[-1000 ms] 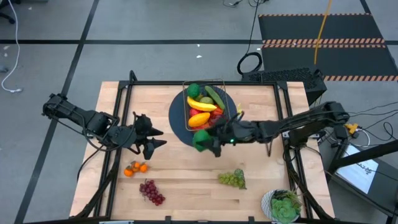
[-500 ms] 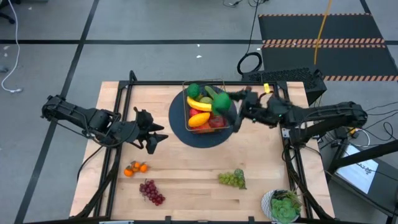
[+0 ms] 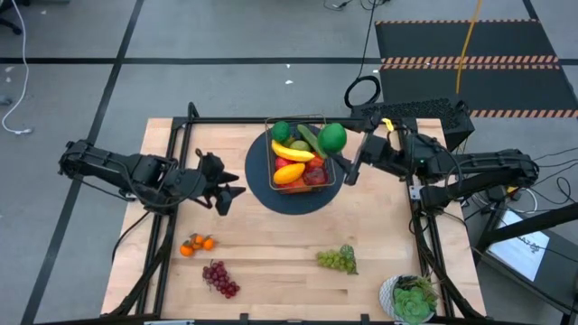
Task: Build produce basket
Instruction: Put the bottom green lime into the gold wire basket
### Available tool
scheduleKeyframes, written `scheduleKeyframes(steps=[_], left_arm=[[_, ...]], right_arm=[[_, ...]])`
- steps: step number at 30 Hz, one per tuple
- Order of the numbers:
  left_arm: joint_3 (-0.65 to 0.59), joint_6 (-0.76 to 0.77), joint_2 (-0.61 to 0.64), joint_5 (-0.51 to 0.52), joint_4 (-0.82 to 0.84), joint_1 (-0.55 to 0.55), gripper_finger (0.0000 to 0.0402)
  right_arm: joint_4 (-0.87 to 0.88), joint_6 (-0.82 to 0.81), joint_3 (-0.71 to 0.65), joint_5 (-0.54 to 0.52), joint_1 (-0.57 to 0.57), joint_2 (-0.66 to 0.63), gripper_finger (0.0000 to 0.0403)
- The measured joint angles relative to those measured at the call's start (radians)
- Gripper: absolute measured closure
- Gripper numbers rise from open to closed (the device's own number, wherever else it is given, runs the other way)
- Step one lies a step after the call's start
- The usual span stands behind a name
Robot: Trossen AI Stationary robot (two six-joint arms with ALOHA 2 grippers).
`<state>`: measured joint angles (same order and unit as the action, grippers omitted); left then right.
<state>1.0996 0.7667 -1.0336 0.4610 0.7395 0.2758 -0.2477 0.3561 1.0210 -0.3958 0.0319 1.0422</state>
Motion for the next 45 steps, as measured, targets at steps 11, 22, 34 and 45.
scheduleKeyframes(steps=[11,22,34,45], left_arm=[[0.0,-0.003,0.0,0.0,-0.002,-0.019,0.0167],[0.0,0.015,0.0,0.002,0.016,-0.019,0.0167],[0.0,0.078,0.0,0.003,0.015,-0.019,0.0167],[0.0,0.11,0.0,0.007,0.017,-0.019,0.0167]], right_arm=[[0.066,0.247,0.0,-0.001,0.0,0.006,0.0073],[0.118,0.25,0.0,0.003,0.0,0.006,0.0073],[0.178,-0.378,0.0,0.004,-0.022,0.018,0.0073],[0.455,-0.822,0.0,0.007,-0.13,0.06,0.0073]])
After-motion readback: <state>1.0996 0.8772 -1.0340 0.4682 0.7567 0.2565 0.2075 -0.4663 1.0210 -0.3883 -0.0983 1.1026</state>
